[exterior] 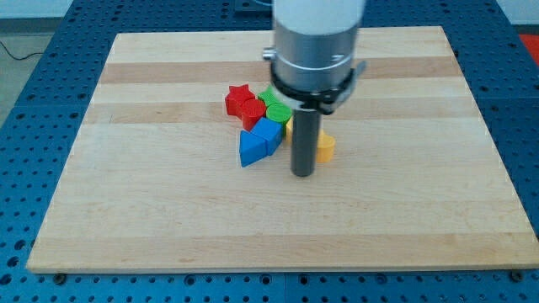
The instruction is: Separate blue triangle from blue cube
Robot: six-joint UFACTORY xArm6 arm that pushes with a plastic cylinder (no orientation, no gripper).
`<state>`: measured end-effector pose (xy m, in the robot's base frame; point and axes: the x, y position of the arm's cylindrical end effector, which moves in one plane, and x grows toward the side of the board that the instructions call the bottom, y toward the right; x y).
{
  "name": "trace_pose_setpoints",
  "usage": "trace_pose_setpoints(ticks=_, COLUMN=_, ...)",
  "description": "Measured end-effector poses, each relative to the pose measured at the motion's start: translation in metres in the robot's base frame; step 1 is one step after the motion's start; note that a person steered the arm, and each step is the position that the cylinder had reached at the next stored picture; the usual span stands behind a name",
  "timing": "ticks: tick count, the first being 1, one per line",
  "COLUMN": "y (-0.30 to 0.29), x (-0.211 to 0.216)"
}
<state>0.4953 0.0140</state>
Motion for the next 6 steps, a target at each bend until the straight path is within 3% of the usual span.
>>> trace_pose_setpoints(ticks=2, y=-0.061, x=-0.003)
trace_pose_setpoints(ticks=4, y=-0.095, x=-0.041)
trace_pose_setpoints(ticks=6, y=-0.112, x=-0.051)
